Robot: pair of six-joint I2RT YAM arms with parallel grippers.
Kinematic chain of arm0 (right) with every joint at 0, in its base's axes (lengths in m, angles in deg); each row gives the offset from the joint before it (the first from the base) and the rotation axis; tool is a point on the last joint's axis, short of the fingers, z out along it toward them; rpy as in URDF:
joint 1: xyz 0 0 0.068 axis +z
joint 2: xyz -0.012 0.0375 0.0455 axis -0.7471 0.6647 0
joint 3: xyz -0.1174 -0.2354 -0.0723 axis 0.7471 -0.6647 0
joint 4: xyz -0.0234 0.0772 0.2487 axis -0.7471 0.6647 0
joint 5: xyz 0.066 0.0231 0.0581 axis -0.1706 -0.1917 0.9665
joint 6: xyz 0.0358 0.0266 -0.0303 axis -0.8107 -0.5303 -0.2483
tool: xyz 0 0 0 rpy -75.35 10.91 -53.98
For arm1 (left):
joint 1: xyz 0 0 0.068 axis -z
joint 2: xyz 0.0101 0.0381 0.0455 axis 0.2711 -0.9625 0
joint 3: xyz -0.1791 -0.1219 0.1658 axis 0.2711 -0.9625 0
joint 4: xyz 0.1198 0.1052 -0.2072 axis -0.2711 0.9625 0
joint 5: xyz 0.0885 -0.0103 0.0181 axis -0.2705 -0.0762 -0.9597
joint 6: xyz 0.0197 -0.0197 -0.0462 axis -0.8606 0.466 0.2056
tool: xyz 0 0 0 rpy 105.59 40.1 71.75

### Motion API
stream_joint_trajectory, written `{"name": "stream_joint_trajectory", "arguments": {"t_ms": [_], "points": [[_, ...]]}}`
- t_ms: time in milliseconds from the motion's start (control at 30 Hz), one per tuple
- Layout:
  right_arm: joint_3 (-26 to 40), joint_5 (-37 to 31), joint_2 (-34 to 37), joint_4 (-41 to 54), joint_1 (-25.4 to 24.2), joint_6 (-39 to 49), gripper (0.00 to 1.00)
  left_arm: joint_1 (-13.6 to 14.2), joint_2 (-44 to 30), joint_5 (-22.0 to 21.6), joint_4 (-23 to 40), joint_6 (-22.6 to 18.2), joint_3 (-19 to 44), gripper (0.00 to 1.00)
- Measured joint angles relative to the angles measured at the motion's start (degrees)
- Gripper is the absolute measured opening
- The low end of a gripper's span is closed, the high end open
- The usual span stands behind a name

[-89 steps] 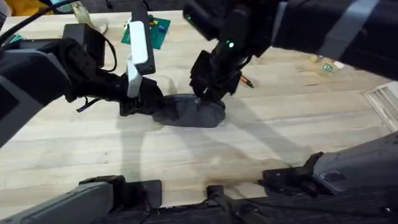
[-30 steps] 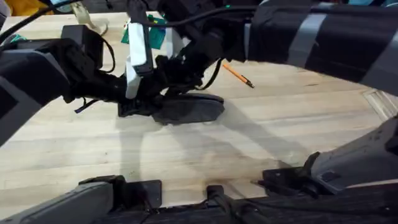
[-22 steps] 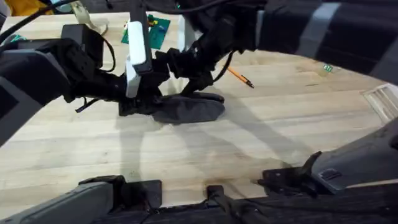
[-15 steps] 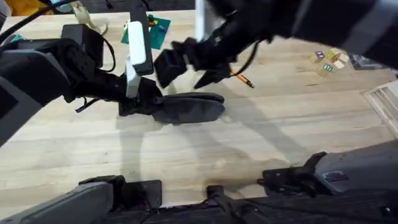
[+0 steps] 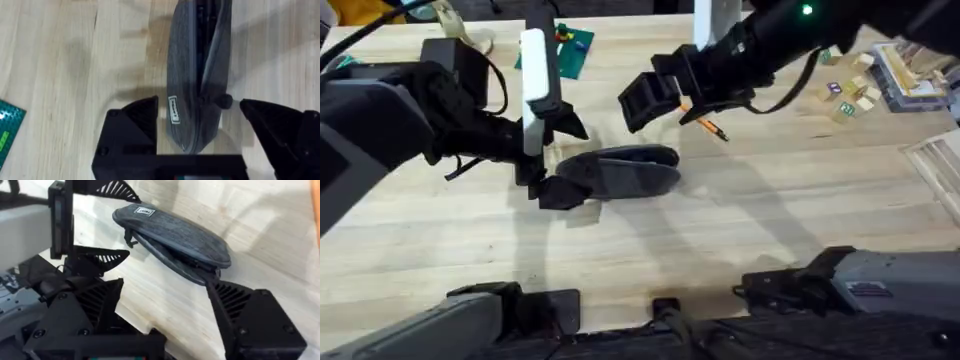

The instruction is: Unzip the bag, pick up the pens from the table one at a time and place them inside, then zip the bag closed.

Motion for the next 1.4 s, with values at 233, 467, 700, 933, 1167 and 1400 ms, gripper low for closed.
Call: {"name": "stream_joint_trajectory", "arguments": {"t_ms": [233, 467, 700, 933, 1167, 1400], "points": [[0.0, -0.5, -3.2, 0.0, 0.0, 3.9, 0.998, 0.0, 0.0, 0.1, -0.4, 0.0, 0.0, 0.992], [0.0, -0.6, -6.8, 0.1, 0.0, 7.9, 0.997, -2.3, 0.5, -2.9, 4.3, 0.0, 1.2, 0.992], [2.3, -0.7, -7.7, 2.1, 0.0, 13.9, 0.997, -8.1, 9.3, -3.9, 11.4, 0.0, 7.3, 0.992], [4.0, -0.7, -7.7, 2.3, 0.1, 21.4, 0.995, -13.5, 18.3, -4.2, 15.1, -0.1, 9.3, 0.992], [4.0, -0.8, -7.7, 0.1, 0.3, 31.5, 0.315, -14.7, 22.6, -4.3, 16.6, -0.2, 9.3, 0.992], [4.0, -1.0, -7.7, -3.4, 2.1, 46.3, 0.034, -14.6, 22.9, -4.3, 18.3, -0.2, 9.3, 0.992]]}}
